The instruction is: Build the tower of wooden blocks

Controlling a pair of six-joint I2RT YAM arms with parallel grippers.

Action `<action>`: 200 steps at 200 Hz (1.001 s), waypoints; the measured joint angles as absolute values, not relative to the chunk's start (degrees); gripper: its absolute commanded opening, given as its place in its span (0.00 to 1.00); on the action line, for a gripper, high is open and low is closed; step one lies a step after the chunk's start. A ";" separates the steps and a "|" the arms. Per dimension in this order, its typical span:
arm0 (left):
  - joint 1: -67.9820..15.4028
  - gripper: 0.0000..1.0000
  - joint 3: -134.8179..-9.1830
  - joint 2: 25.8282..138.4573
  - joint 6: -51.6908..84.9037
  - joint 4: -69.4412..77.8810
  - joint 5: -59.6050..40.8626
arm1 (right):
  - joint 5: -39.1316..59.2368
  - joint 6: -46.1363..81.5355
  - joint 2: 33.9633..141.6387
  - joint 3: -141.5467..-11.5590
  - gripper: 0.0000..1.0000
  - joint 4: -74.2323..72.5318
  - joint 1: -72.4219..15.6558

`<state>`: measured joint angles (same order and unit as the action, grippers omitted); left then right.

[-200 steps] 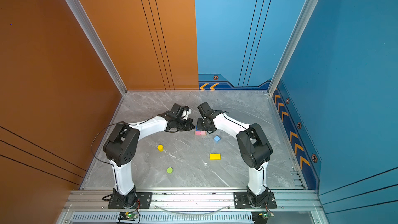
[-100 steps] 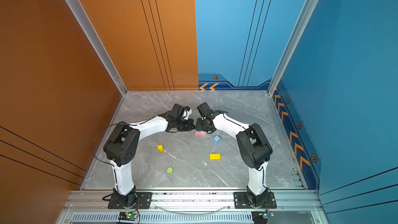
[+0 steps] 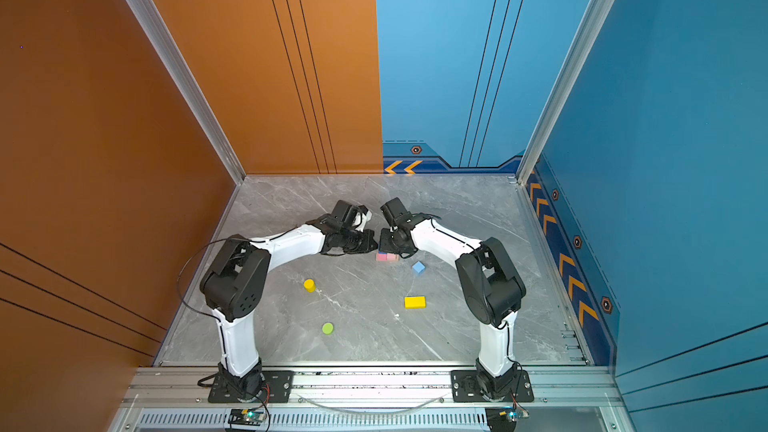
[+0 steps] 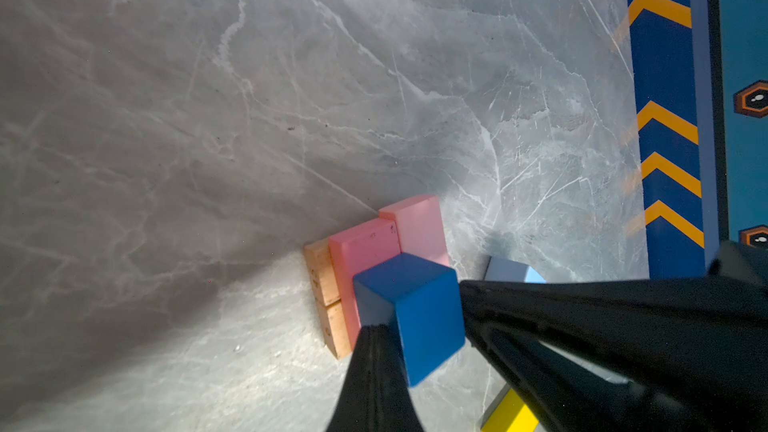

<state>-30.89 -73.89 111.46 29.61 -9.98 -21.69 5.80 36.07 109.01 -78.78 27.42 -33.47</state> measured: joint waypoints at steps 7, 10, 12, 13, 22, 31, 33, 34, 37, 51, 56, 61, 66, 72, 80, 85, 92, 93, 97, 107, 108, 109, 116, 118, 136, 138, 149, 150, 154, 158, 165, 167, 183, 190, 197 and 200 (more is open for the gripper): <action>-30.89 0.00 -73.89 111.46 29.61 -9.98 -21.69 | 5.80 36.07 109.01 -78.78 0.00 27.42 -33.47; -30.89 0.00 -73.89 111.46 29.61 -9.98 -21.69 | 5.82 36.07 109.01 -78.78 0.00 27.42 -33.47; -30.89 0.00 -73.89 111.46 29.61 -9.98 -21.69 | 5.82 36.07 109.01 -78.76 0.00 27.42 -33.47; -30.89 0.00 -73.89 111.46 29.61 -9.98 -21.69 | 5.82 36.07 109.01 -78.78 0.00 27.42 -33.47; -30.94 0.00 -73.89 111.46 29.61 -9.98 -21.69 | 5.80 36.07 109.01 -78.76 0.00 27.42 -33.47; -30.94 0.00 -73.89 111.46 29.61 -9.98 -21.69 | 5.80 36.07 109.01 -78.76 0.00 27.42 -33.47; -30.94 0.00 -73.89 111.46 29.61 -9.98 -21.69 | 5.80 36.07 109.01 -78.74 0.00 27.42 -33.47; -30.94 0.00 -73.89 111.46 29.61 -9.98 -21.69 | 5.80 36.07 109.01 -78.72 0.00 27.42 -33.47; -30.94 0.00 -73.89 111.46 29.61 -9.98 -21.69 | 5.80 36.07 109.01 -78.67 0.00 27.40 -33.47; -31.00 0.00 -73.89 111.46 29.61 -10.20 -21.71 | 5.80 36.07 109.01 -78.54 0.00 27.40 -33.47; -31.05 0.00 -73.89 111.46 29.61 -10.31 -21.69 | 5.82 36.07 109.01 -78.46 0.00 27.40 -33.47; -31.09 0.00 -73.89 111.46 29.61 -10.44 -21.69 | 5.82 36.07 109.01 -78.41 0.00 27.42 -33.50; -31.11 0.00 -73.89 111.46 29.61 -10.55 -21.69 | 5.80 36.07 109.01 -78.35 0.00 27.40 -33.50; -31.18 0.00 -73.89 111.46 29.61 -10.61 -21.69 | 5.82 36.10 109.01 -78.30 0.00 27.40 -33.54; -31.22 0.00 -73.89 111.46 29.61 -10.72 -21.69 | 5.80 36.07 109.01 -78.26 0.00 27.42 -33.54; -31.24 0.00 -73.89 111.46 29.61 -10.79 -21.69 | 5.80 36.10 109.01 -78.24 0.00 27.42 -33.54; -31.27 0.00 -73.89 111.46 29.61 -10.92 -21.69 | 5.80 36.10 109.01 -78.24 0.00 27.42 -33.54; -31.27 0.00 -73.89 111.46 29.61 -10.94 -21.69 | 5.80 36.10 109.01 -78.24 0.00 27.42 -33.54; -31.27 0.00 -73.89 111.46 29.61 -11.00 -21.69 | 5.80 36.10 109.01 -78.24 0.00 27.40 -33.56; -31.31 0.00 -73.89 111.46 29.58 -11.16 -21.67 | 5.80 36.10 109.01 -78.26 0.00 27.42 -33.58; -31.31 0.00 -73.89 111.46 29.58 -11.18 -21.67 | 5.80 36.10 109.01 -78.24 0.00 27.42 -33.58; -31.31 0.00 -73.89 111.46 29.58 -11.20 -21.67 | 5.80 36.10 109.01 -78.24 0.00 27.40 -33.58; -31.31 0.00 -73.89 111.44 29.58 -11.31 -21.67 | 5.80 36.10 109.01 -78.24 0.00 27.42 -33.61; -31.31 0.00 -73.89 111.44 29.58 -11.35 -21.67 | 5.80 36.07 109.01 -78.24 0.00 27.42 -33.61; -31.31 0.00 -73.89 111.44 29.56 -11.64 -21.69 | 5.82 36.10 109.01 -78.24 0.00 27.40 -33.65; -31.33 0.00 -73.89 111.44 29.56 -11.64 -21.67 | 5.80 36.10 109.01 -78.24 0.00 27.40 -33.65; -31.33 0.00 -73.89 111.44 29.56 -11.77 -21.67 | 5.80 36.10 109.01 -78.24 0.00 27.40 -33.71; -31.33 0.00 -73.89 111.44 29.56 -11.79 -21.67 | 5.80 36.10 109.01 -78.24 0.00 27.42 -33.74; -31.35 0.00 -73.89 111.44 29.56 -11.84 -21.67 | 5.80 36.10 109.01 -78.24 0.00 27.40 -33.76; -31.35 0.00 -73.89 111.44 29.56 -11.86 -21.65 | 5.80 36.10 109.01 -78.24 0.00 27.40 -33.76; -31.35 0.00 -73.89 111.44 29.56 -11.88 -21.65 | 5.80 36.10 109.01 -78.24 0.00 27.42 -33.76; -31.35 0.00 -73.89 111.44 29.56 -11.88 -21.63 | 5.80 36.10 109.01 -78.24 0.00 27.42 -33.76; -31.38 0.00 -73.89 111.44 29.54 -11.97 -21.63 | 5.80 36.10 109.01 -78.24 0.00 27.40 -33.76; -31.38 0.00 -73.89 111.42 29.54 -12.03 -21.63 | 5.80 36.10 109.01 -78.24 0.00 27.40 -33.76; -31.38 0.00 -73.89 111.39 29.54 -12.03 -21.61 | 5.80 36.10 109.01 -78.24 0.00 27.40 -33.76; -31.38 0.00 -73.89 111.35 29.52 -12.05 -21.61 | 5.80 36.10 109.01 -78.24 0.00 27.40 -33.76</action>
<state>-31.38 -73.89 111.35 29.52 -12.05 -21.61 5.80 36.10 109.01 -78.24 27.40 -33.76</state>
